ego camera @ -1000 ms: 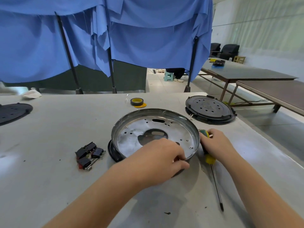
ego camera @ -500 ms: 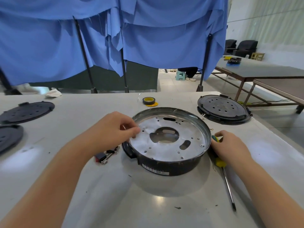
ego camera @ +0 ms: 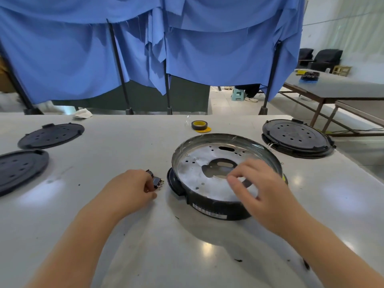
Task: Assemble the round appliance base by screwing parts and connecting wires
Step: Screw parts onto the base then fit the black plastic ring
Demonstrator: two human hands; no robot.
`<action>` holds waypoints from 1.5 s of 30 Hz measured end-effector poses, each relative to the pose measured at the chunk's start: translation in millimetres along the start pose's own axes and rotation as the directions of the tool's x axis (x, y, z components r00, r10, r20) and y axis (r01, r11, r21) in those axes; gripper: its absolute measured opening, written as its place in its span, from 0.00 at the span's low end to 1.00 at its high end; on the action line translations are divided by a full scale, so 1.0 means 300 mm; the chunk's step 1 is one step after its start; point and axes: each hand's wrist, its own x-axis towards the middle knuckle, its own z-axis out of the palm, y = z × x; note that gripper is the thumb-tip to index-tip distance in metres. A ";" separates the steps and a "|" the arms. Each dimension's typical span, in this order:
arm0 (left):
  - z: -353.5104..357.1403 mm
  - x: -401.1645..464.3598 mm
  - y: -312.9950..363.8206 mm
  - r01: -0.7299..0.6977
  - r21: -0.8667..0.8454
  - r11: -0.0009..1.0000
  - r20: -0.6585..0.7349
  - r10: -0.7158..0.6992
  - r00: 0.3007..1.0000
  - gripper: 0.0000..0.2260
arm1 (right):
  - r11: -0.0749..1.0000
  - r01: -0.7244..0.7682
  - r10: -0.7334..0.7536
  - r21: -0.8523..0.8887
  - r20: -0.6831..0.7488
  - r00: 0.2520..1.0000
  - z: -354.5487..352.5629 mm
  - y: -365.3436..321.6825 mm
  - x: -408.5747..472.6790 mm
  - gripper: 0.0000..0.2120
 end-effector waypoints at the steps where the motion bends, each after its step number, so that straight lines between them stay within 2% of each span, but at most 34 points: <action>1: 0.004 0.003 0.001 0.011 0.025 1.000 0.008 -0.011 1.000 0.04 | 0.999 0.030 -0.030 -0.028 0.022 0.999 0.012 -0.015 -0.004 0.16; 4: 0.012 0.009 0.002 0.030 0.078 0.996 0.019 -0.032 0.999 0.07 | 0.988 0.085 -0.080 -0.130 0.049 0.996 0.032 -0.032 -0.009 0.17; 8: 0.014 0.009 -0.009 0.074 0.060 0.995 0.006 -0.074 0.997 0.07 | 0.989 0.064 -0.060 -0.130 0.037 0.998 0.032 -0.026 -0.012 0.18; 11: 0.014 0.011 -0.012 0.092 0.045 0.995 0.005 -0.093 0.996 0.06 | 0.981 0.053 -0.037 -0.186 0.088 0.995 0.039 -0.022 -0.013 0.23; 14: 0.015 0.010 -0.006 0.087 0.079 0.993 0.018 -0.088 0.996 0.05 | 0.973 0.040 -0.012 -0.226 0.121 0.993 0.043 -0.020 -0.014 0.26; 19: 0.024 0.011 0.005 0.092 0.111 0.990 0.008 -0.094 0.996 0.08 | 0.971 0.034 -0.006 -0.235 0.117 0.993 0.043 -0.022 -0.016 0.26; 22: 0.023 0.012 0.007 0.111 0.086 0.990 0.008 -0.112 0.994 0.09 | 0.972 0.029 0.000 -0.235 0.123 0.992 0.042 -0.021 -0.017 0.26; 26: 0.010 0.004 0.015 0.114 -0.010 0.993 0.086 -0.113 0.990 0.03 | 0.972 0.025 0.004 -0.234 0.122 0.993 0.040 -0.024 -0.016 0.26; 30: -0.002 -0.020 0.030 0.074 -0.049 0.996 0.138 -0.066 0.988 0.00 | 0.972 0.020 0.010 -0.234 0.125 0.992 0.040 -0.026 -0.016 0.27; 35: 0.021 -0.043 0.081 -0.098 -0.035 0.995 0.135 0.102 0.986 0.03 | 0.975 0.021 0.007 -0.221 0.126 0.992 0.040 -0.025 -0.017 0.28; 42: 0.034 -0.073 0.116 -0.138 -0.107 0.985 0.339 0.167 0.926 0.03 | 0.979 0.031 -0.010 -0.203 0.106 0.994 0.038 -0.026 -0.018 0.26; 45: 0.028 -0.077 0.117 -0.172 -0.163 0.971 0.370 0.222 0.902 0.02 | 0.979 0.037 -0.015 -0.199 0.107 0.994 0.036 -0.024 -0.019 0.26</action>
